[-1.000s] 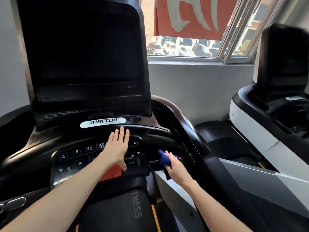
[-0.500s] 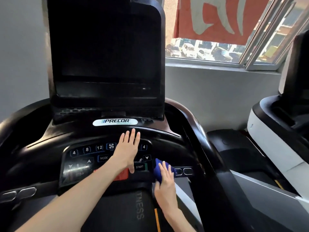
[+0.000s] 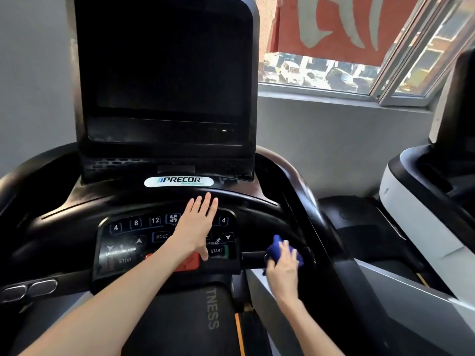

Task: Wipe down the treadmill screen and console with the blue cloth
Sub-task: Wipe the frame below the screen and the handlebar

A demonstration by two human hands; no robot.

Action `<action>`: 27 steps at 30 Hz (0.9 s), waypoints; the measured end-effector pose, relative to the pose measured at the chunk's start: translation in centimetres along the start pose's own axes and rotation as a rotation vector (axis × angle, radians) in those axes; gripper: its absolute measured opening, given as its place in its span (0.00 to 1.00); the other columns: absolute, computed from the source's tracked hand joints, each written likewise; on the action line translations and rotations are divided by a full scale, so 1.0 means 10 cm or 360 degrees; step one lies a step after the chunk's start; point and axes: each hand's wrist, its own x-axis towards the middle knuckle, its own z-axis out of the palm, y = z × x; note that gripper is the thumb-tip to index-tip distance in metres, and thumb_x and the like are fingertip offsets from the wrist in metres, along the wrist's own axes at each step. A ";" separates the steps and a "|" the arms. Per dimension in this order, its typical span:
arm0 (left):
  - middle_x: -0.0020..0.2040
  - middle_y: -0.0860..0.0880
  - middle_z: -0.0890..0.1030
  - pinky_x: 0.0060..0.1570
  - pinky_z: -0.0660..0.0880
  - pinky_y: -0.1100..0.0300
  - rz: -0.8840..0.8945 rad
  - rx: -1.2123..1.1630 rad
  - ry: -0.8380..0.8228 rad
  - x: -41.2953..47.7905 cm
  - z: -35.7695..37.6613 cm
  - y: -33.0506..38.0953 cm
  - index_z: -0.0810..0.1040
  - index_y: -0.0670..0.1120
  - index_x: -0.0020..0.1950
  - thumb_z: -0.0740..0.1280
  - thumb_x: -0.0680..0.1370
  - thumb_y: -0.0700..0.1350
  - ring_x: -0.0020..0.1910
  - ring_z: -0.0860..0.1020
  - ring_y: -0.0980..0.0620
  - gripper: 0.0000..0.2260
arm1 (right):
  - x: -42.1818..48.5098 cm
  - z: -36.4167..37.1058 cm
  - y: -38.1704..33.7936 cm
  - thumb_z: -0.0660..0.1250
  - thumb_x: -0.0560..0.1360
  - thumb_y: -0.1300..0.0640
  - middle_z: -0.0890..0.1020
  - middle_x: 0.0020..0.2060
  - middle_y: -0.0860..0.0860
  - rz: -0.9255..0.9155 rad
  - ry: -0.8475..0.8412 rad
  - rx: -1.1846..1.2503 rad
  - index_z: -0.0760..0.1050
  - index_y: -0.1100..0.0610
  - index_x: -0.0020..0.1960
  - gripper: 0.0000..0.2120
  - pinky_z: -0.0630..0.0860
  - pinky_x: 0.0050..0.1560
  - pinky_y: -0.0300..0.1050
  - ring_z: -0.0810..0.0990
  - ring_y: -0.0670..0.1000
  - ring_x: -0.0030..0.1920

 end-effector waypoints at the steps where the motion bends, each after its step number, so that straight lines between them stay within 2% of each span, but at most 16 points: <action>1: 0.76 0.38 0.40 0.75 0.43 0.47 0.0004 -0.0001 0.0006 0.00 0.00 0.00 0.36 0.40 0.76 0.78 0.58 0.61 0.76 0.44 0.39 0.65 | -0.10 0.08 -0.12 0.63 0.76 0.60 0.61 0.74 0.52 -0.0124 -0.0052 0.0041 0.62 0.59 0.73 0.26 0.46 0.73 0.46 0.53 0.58 0.75; 4: 0.77 0.38 0.40 0.75 0.43 0.47 0.0000 -0.0013 0.0017 -0.02 -0.01 -0.01 0.36 0.40 0.76 0.78 0.58 0.60 0.76 0.44 0.39 0.65 | -0.31 0.17 -0.33 0.62 0.77 0.58 0.61 0.73 0.45 -0.0439 -0.0183 0.0153 0.61 0.54 0.74 0.26 0.38 0.71 0.37 0.50 0.50 0.76; 8: 0.77 0.38 0.40 0.75 0.43 0.47 0.0013 -0.0020 0.0021 -0.01 -0.02 -0.01 0.36 0.40 0.76 0.78 0.58 0.61 0.76 0.44 0.39 0.65 | -0.18 0.04 -0.06 0.59 0.78 0.53 0.57 0.73 0.43 -0.0677 -0.0189 -0.0133 0.57 0.53 0.75 0.26 0.41 0.71 0.32 0.51 0.44 0.75; 10: 0.77 0.38 0.40 0.75 0.43 0.47 0.0024 -0.0021 0.0030 -0.01 -0.01 -0.01 0.36 0.40 0.76 0.78 0.58 0.61 0.76 0.44 0.39 0.65 | -0.07 0.01 0.00 0.57 0.79 0.51 0.60 0.74 0.48 -0.0525 -0.0122 -0.0120 0.58 0.56 0.75 0.26 0.45 0.73 0.36 0.54 0.47 0.75; 14: 0.77 0.38 0.40 0.75 0.42 0.47 0.0016 -0.0036 0.0020 -0.02 -0.02 -0.03 0.35 0.40 0.76 0.78 0.58 0.61 0.76 0.43 0.39 0.65 | 0.13 0.01 0.00 0.57 0.80 0.53 0.64 0.72 0.58 -0.0152 -0.0115 -0.0065 0.59 0.65 0.73 0.25 0.52 0.74 0.46 0.58 0.55 0.74; 17: 0.77 0.38 0.40 0.75 0.42 0.48 0.0039 -0.0069 0.0041 -0.01 0.01 -0.05 0.36 0.41 0.76 0.78 0.58 0.61 0.76 0.43 0.40 0.65 | 0.30 -0.09 0.23 0.60 0.78 0.53 0.74 0.60 0.63 0.0104 0.0013 0.0087 0.68 0.65 0.62 0.18 0.68 0.62 0.54 0.72 0.63 0.62; 19: 0.77 0.39 0.40 0.75 0.42 0.48 0.0042 -0.0102 0.0063 -0.01 0.02 -0.06 0.36 0.42 0.76 0.77 0.58 0.62 0.76 0.42 0.41 0.65 | 0.42 -0.25 0.28 0.60 0.78 0.54 0.77 0.53 0.63 0.0248 0.0108 0.0269 0.69 0.62 0.56 0.12 0.71 0.54 0.52 0.76 0.64 0.55; 20: 0.77 0.39 0.40 0.75 0.41 0.48 0.0045 -0.0114 0.0077 -0.01 0.03 -0.07 0.36 0.42 0.76 0.77 0.58 0.61 0.76 0.42 0.41 0.64 | 0.50 -0.33 0.25 0.60 0.79 0.55 0.77 0.52 0.62 0.0271 0.0169 0.0346 0.69 0.62 0.56 0.12 0.71 0.52 0.50 0.76 0.63 0.54; 21: 0.77 0.40 0.40 0.75 0.41 0.49 0.0054 -0.0121 0.0085 -0.01 0.03 -0.08 0.36 0.42 0.76 0.77 0.58 0.61 0.76 0.41 0.41 0.64 | 0.59 -0.38 0.21 0.60 0.79 0.55 0.77 0.54 0.61 0.0231 0.0245 0.0428 0.69 0.62 0.59 0.13 0.70 0.53 0.49 0.76 0.62 0.55; 23: 0.77 0.40 0.39 0.75 0.40 0.49 0.0073 -0.0140 0.0095 -0.01 0.04 -0.08 0.35 0.42 0.76 0.77 0.59 0.61 0.76 0.41 0.42 0.64 | 0.77 -0.43 0.10 0.60 0.79 0.55 0.75 0.61 0.57 0.0025 0.0297 0.0569 0.67 0.60 0.67 0.18 0.67 0.62 0.48 0.73 0.57 0.62; 25: 0.77 0.41 0.38 0.75 0.39 0.50 0.0079 -0.0171 0.0100 -0.01 0.04 -0.10 0.35 0.43 0.76 0.77 0.59 0.61 0.76 0.40 0.43 0.64 | 0.96 -0.33 0.01 0.61 0.79 0.55 0.65 0.72 0.54 -0.0187 0.0042 0.0401 0.58 0.58 0.75 0.26 0.57 0.71 0.46 0.62 0.53 0.72; 27: 0.77 0.41 0.37 0.74 0.38 0.50 0.0082 -0.0183 0.0102 0.01 0.05 -0.11 0.34 0.43 0.76 0.77 0.59 0.61 0.76 0.39 0.43 0.64 | 1.09 -0.11 -0.05 0.61 0.79 0.53 0.49 0.76 0.55 -0.0327 -0.0343 -0.0092 0.47 0.58 0.77 0.34 0.46 0.73 0.49 0.48 0.54 0.76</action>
